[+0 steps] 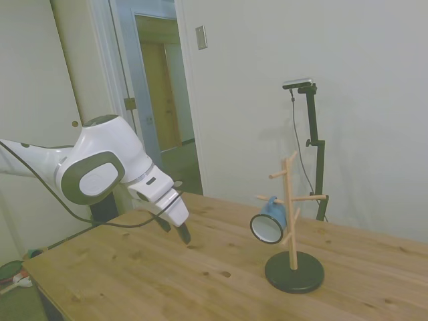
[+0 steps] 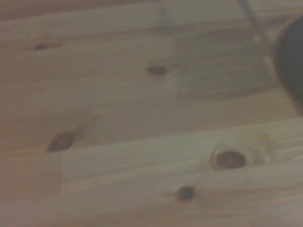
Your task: Unload the mug
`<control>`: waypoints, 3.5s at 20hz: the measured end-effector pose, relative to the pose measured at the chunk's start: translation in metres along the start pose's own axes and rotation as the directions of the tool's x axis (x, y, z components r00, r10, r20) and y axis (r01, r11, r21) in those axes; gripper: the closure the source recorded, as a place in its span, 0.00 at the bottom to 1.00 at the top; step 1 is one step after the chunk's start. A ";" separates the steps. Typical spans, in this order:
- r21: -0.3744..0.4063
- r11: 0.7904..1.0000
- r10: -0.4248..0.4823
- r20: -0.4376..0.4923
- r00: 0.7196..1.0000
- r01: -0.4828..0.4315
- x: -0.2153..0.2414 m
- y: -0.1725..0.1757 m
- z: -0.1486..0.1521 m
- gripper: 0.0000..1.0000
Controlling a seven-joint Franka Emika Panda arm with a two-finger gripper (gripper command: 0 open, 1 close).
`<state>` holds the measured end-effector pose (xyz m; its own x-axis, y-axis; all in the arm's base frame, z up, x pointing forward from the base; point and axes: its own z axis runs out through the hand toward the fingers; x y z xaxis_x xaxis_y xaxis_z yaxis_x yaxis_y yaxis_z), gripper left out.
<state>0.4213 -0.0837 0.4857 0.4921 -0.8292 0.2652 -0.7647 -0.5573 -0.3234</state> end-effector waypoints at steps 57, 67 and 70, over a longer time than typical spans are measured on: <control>0.258 0.942 0.287 -0.298 0.910 -0.213 0.138 -0.018 0.105 1.00; 0.255 0.944 0.284 -0.295 0.912 -0.211 0.137 -0.019 0.107 1.00; 0.257 0.943 0.283 -0.296 0.912 -0.210 0.137 -0.020 0.107 1.00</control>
<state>0.5484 -0.1906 0.4315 0.1092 -0.9014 0.4190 -0.7176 -0.3632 -0.5942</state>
